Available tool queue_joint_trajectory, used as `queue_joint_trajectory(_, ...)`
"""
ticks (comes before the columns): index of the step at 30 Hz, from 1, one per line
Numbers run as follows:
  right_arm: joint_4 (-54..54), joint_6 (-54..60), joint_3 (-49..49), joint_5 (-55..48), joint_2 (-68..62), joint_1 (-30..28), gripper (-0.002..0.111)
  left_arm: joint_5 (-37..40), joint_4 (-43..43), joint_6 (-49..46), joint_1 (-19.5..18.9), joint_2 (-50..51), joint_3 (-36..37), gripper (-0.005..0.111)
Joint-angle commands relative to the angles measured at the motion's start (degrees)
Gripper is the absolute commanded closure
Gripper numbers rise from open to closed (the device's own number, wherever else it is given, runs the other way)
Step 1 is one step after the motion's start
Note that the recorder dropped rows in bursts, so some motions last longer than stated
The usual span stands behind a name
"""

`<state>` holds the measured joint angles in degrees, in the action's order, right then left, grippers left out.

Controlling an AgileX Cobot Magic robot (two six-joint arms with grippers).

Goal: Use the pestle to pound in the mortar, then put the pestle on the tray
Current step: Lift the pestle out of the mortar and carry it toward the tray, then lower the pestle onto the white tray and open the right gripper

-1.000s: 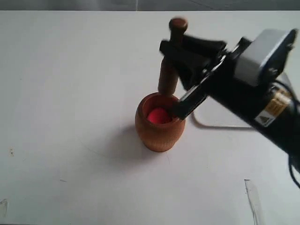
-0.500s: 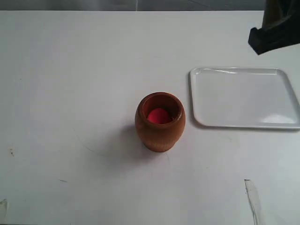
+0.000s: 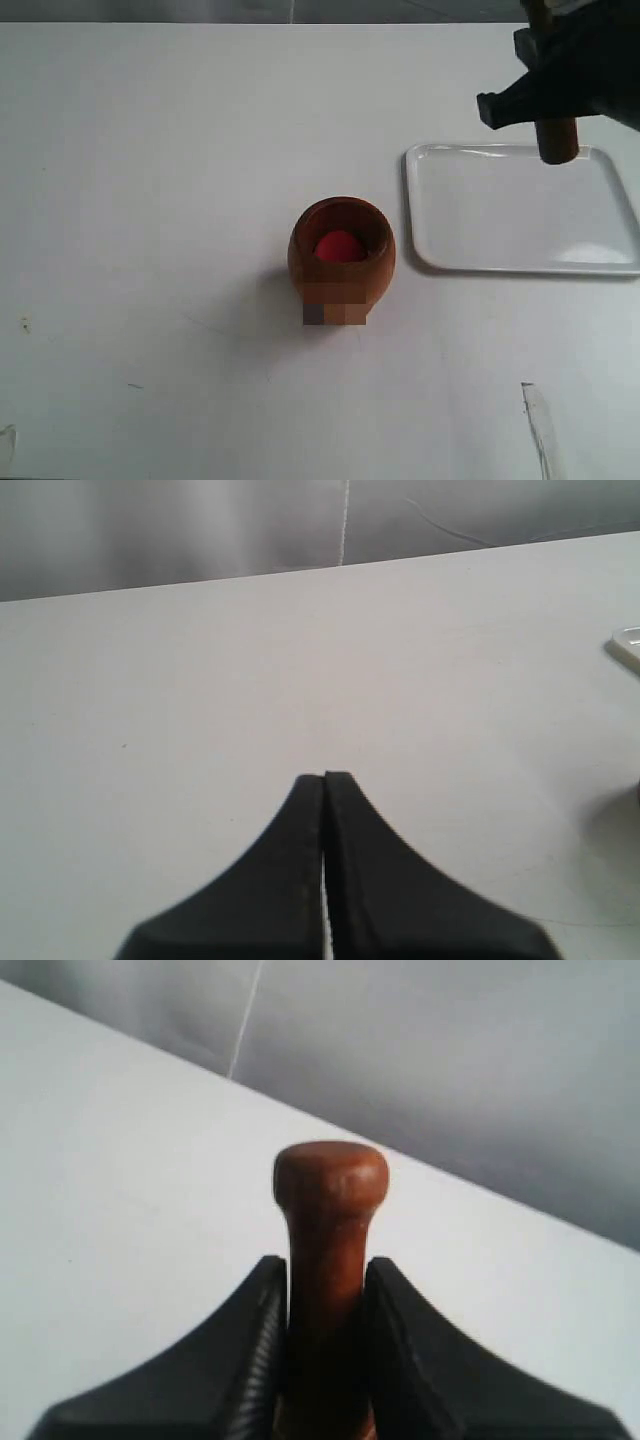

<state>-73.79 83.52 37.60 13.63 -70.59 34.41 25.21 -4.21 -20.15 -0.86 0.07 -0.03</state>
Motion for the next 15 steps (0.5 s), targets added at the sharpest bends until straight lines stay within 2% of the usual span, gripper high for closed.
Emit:
queue_joint_trajectory(1,-6.31,3.27,5.55,-11.80,-6.46,-6.06,0.108,-0.17,0.42,0.47,0.44,-0.07,0.03,0.107)
queue_joint_trajectory(6,-6.31,2.57,7.89,-21.57,-12.22,-9.51,0.108,-0.17,0.42,0.47,0.44,-0.07,0.03,0.107)
queue_joint_trajectory(15,-0.35,-1.90,7.89,-24.18,-20.28,-9.89,0.108,-0.17,0.42,0.47,0.44,-0.07,0.03,0.107)
